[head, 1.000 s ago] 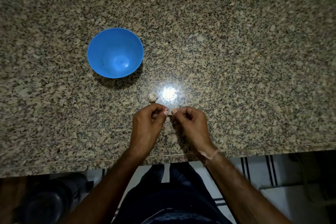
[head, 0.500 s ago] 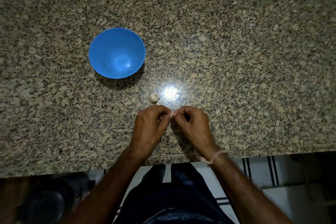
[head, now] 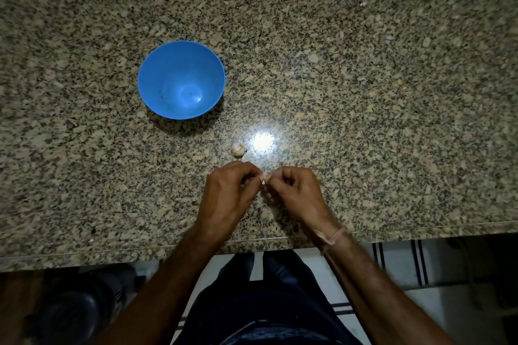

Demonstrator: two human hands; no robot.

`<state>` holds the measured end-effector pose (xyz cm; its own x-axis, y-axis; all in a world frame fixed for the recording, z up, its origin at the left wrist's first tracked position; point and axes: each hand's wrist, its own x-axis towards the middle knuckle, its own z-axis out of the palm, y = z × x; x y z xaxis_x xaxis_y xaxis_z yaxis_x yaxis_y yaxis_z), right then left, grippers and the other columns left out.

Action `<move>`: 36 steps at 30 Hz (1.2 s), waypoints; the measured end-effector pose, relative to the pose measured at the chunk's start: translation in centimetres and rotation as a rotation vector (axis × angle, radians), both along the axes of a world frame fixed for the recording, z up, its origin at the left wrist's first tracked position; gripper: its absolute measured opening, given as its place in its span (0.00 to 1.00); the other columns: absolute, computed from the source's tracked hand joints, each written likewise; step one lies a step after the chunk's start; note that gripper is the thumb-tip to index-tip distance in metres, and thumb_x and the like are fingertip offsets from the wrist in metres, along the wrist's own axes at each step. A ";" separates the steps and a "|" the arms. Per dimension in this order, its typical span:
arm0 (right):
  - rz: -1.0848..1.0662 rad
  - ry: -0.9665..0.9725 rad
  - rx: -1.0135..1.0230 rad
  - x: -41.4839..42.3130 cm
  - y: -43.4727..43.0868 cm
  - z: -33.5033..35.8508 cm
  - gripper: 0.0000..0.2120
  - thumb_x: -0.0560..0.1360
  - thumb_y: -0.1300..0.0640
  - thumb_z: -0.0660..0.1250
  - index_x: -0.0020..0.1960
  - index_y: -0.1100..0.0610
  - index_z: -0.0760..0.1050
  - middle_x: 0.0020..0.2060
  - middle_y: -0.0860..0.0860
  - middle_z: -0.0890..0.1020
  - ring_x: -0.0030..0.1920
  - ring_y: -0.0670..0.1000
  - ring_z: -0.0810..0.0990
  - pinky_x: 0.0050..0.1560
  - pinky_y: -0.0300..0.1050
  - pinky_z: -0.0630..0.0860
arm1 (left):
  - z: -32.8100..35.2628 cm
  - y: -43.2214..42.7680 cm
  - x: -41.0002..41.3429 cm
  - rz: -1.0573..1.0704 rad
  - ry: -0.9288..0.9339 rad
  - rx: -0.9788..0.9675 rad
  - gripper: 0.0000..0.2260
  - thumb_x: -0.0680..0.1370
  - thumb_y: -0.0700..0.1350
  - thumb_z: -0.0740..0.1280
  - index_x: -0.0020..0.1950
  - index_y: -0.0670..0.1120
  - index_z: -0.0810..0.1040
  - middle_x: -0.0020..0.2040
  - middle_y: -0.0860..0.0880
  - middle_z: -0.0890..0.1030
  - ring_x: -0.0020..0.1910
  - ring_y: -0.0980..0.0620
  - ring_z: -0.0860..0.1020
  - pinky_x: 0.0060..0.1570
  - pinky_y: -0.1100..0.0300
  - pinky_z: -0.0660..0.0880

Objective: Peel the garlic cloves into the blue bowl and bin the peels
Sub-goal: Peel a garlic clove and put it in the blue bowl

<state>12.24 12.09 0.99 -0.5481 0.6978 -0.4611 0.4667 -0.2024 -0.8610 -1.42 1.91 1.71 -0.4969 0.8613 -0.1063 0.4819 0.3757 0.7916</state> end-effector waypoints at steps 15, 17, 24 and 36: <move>0.205 -0.050 0.147 0.2 -0.1 -0.7 0.11 0.81 0.57 0.72 0.41 0.59 0.82 0.33 0.50 0.85 0.31 0.46 0.81 0.34 0.38 0.76 | -1.0 -0.1 -0.1 -0.038 -0.142 -0.079 0.08 0.83 0.43 0.65 0.44 0.50 0.75 0.34 0.52 0.76 0.33 0.55 0.73 0.33 0.57 0.68; 0.061 0.037 -0.194 0.2 0.3 -0.6 0.11 0.82 0.60 0.69 0.45 0.67 0.81 0.35 0.57 0.84 0.33 0.52 0.80 0.35 0.43 0.78 | -0.7 -0.1 0.0 0.001 -0.168 -0.032 0.08 0.82 0.41 0.67 0.44 0.49 0.77 0.34 0.52 0.78 0.33 0.55 0.74 0.33 0.58 0.68; 0.251 -0.012 0.333 0.3 0.8 -0.9 0.06 0.80 0.58 0.72 0.44 0.56 0.83 0.35 0.46 0.84 0.35 0.43 0.81 0.37 0.36 0.73 | -1.5 0.2 0.8 0.270 -0.550 -0.085 0.06 0.82 0.43 0.68 0.47 0.46 0.83 0.37 0.48 0.84 0.37 0.54 0.81 0.40 0.56 0.79; 0.174 -0.152 0.502 0.5 1.0 -1.4 0.06 0.78 0.57 0.74 0.42 0.54 0.82 0.37 0.45 0.82 0.38 0.44 0.80 0.40 0.44 0.79 | -1.9 0.5 1.5 0.376 -0.538 -0.006 0.06 0.83 0.43 0.68 0.48 0.45 0.83 0.39 0.48 0.84 0.38 0.54 0.81 0.41 0.59 0.78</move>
<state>12.74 13.05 -0.44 -0.6279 0.7577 -0.1778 0.5833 0.3069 -0.7521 0.08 2.44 -0.15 -0.6401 0.6380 -0.4280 -0.1459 0.4460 0.8831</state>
